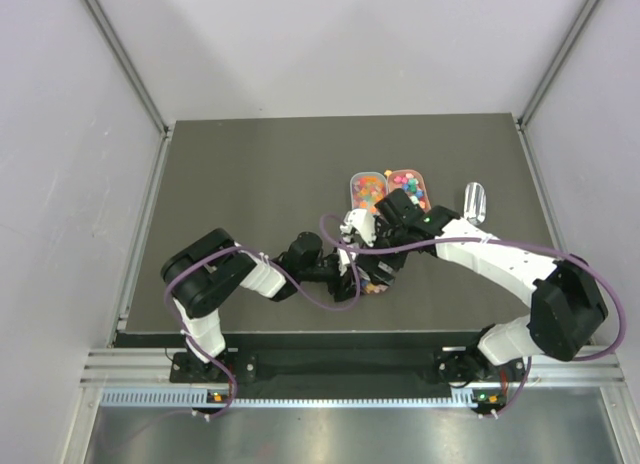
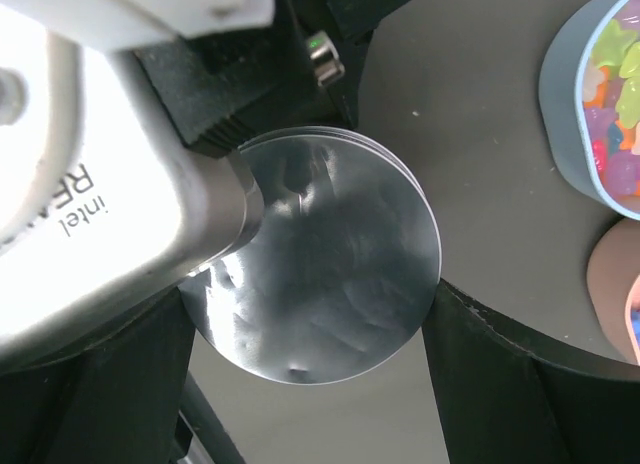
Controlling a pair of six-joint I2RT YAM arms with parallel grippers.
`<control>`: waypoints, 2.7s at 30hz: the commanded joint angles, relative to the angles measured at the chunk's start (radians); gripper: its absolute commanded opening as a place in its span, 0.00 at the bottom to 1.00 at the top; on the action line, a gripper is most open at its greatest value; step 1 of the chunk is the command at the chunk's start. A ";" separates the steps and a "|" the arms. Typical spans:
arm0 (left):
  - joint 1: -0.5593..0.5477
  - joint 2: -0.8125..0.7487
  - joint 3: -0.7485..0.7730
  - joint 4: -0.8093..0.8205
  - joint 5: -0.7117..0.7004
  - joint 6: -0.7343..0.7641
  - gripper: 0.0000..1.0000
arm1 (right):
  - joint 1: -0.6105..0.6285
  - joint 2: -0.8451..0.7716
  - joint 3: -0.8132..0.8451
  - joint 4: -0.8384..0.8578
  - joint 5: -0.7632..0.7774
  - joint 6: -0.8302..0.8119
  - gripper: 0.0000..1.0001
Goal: Pack the candies
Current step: Screw the bottle lid onto the packing bottle.
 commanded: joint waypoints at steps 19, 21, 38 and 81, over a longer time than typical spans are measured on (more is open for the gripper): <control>-0.046 -0.014 -0.004 0.004 -0.097 0.169 0.77 | 0.056 -0.013 -0.056 0.118 -0.117 0.060 1.00; -0.046 -0.020 -0.009 0.003 -0.100 0.163 0.77 | 0.060 -0.017 -0.056 0.118 -0.108 0.054 1.00; -0.047 -0.071 -0.026 0.021 -0.131 0.143 0.99 | 0.070 -0.037 -0.096 0.044 -0.065 -0.084 1.00; -0.067 -0.166 -0.034 0.067 -0.121 -0.009 0.99 | 0.025 -0.082 -0.142 0.049 -0.123 -0.141 1.00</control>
